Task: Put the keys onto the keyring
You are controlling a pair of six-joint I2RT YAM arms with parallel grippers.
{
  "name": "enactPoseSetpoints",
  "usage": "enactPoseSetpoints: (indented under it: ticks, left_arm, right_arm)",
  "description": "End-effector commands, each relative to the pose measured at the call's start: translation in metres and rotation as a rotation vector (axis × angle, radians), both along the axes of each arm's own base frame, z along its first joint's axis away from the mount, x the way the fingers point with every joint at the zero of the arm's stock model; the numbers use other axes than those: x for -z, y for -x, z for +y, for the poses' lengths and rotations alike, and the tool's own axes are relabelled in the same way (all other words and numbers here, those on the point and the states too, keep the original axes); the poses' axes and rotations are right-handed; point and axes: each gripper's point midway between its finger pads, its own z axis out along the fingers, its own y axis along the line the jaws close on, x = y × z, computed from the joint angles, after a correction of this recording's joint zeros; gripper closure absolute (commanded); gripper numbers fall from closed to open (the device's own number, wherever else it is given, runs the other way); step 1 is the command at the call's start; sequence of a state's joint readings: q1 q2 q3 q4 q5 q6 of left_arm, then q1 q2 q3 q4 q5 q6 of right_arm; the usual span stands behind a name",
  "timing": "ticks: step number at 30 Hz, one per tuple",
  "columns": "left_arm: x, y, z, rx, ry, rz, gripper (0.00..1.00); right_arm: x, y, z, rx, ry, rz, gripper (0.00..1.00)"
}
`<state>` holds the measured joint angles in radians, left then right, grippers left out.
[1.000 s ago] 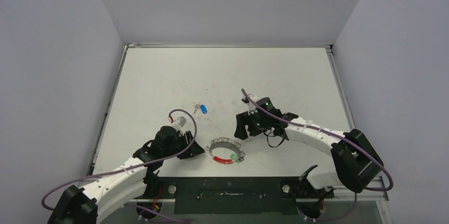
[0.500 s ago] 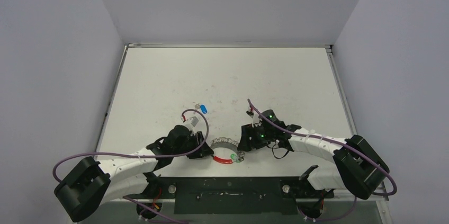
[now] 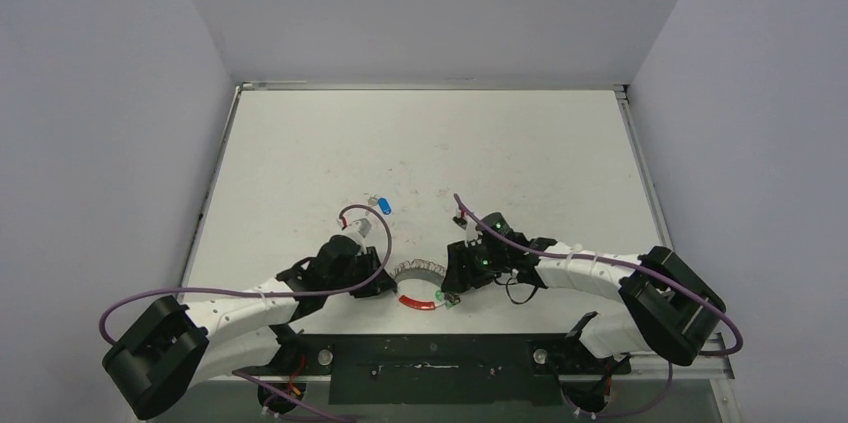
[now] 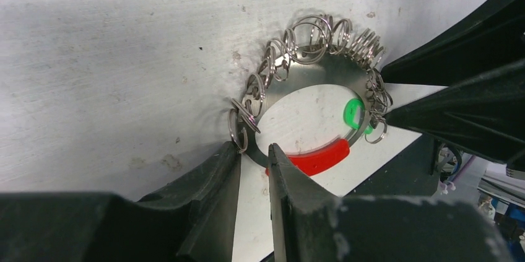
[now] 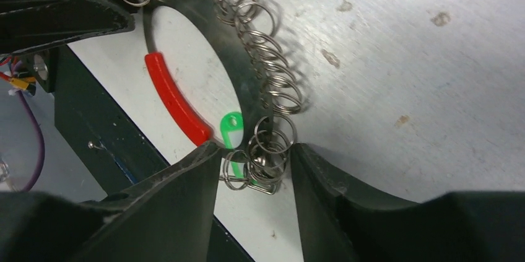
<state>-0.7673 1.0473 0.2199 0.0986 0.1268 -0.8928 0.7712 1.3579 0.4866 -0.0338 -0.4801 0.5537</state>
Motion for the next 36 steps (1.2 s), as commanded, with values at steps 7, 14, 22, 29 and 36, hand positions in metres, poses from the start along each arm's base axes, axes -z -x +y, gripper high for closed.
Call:
enactPoseSetpoints:
  ticks: [7, 14, 22, 29, 36]
  left_arm:
    - [-0.016, -0.013, 0.012, -0.037, -0.043, -0.061, 0.77]
    - [-0.018, -0.01, 0.019, -0.06, -0.033, -0.07, 0.77]
    - [-0.016, -0.006, 0.021, -0.064, -0.025, -0.056, 0.77]
    - [-0.014, -0.005, 0.021, -0.062, -0.027, -0.049, 0.77]
    - [-0.012, -0.004, 0.022, -0.063, -0.028, -0.041, 0.77]
  right_arm:
    - [-0.048, -0.043, 0.011, 0.018, 0.066, -0.227, 0.49]
    - [-0.069, -0.051, 0.044, 0.001, 0.002, -0.252, 0.58]
    - [-0.065, -0.06, 0.08, -0.006, -0.024, -0.209, 0.62]
    - [-0.051, -0.063, 0.099, -0.015, -0.026, -0.17, 0.67]
    - [-0.043, -0.065, 0.102, -0.018, -0.002, -0.156, 0.69]
